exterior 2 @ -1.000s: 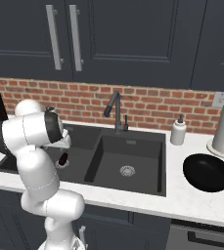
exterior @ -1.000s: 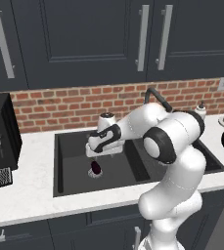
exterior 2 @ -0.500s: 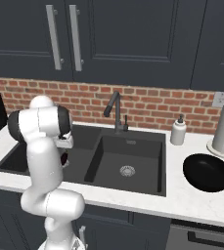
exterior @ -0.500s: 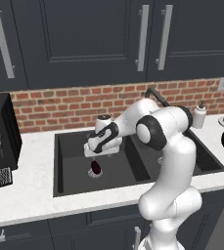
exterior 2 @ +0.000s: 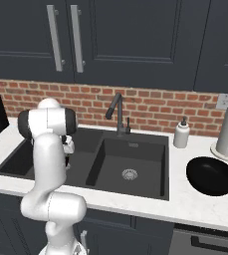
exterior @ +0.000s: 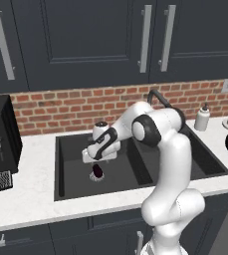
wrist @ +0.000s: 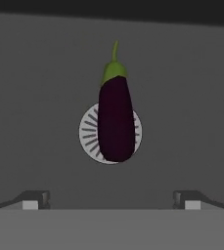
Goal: Pick the eggplant from the sink and place it in the bowl. Then pick the bowl and place it in the microwave. Then close the microwave door and press the start button.
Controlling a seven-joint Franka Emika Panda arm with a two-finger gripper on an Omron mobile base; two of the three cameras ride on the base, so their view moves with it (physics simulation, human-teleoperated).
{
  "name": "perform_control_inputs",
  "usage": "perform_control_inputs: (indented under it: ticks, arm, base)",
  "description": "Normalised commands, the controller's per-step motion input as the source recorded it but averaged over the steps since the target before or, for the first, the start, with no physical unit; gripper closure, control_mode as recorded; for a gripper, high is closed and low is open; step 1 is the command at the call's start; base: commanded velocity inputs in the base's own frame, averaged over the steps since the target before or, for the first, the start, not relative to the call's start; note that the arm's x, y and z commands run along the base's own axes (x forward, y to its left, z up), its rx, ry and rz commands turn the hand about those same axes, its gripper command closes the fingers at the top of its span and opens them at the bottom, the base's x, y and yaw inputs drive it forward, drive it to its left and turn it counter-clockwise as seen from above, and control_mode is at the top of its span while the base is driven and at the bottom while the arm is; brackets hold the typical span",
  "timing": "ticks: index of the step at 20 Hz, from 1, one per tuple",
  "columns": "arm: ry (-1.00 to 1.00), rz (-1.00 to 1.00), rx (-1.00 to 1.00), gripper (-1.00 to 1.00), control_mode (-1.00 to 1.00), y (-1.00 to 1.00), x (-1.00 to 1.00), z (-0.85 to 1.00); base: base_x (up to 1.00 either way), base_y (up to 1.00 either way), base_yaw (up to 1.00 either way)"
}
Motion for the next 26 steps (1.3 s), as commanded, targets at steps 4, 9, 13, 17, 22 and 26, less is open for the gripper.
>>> perform_control_inputs:
  ticks: [4,9,13,17,22,26]
  arm:
    - [0.0,0.0,0.0,-1.0,-1.0,0.0,0.16,-0.15]
    - [0.0,0.0,0.0,-1.0,-1.0,0.0,0.16,-0.28]
    - [0.0,0.0,0.0,-1.0,-1.0,0.0,0.17,-0.37]
    - [0.0,0.0,0.0,-1.0,-1.0,0.0,0.13,-0.35]
    - [0.0,0.0,0.0,-1.0,-1.0,0.0,0.05,-0.33]
    - [0.0,0.0,0.0,-1.0,-1.0,0.0,0.02,-0.32]
  base:
    - [0.0,0.0,0.0]
    - [0.0,0.0,0.0]
    - [0.0,0.0,0.0]
    - [0.0,0.0,0.0]
    - [0.0,0.0,0.0]
    - [0.0,0.0,0.0]
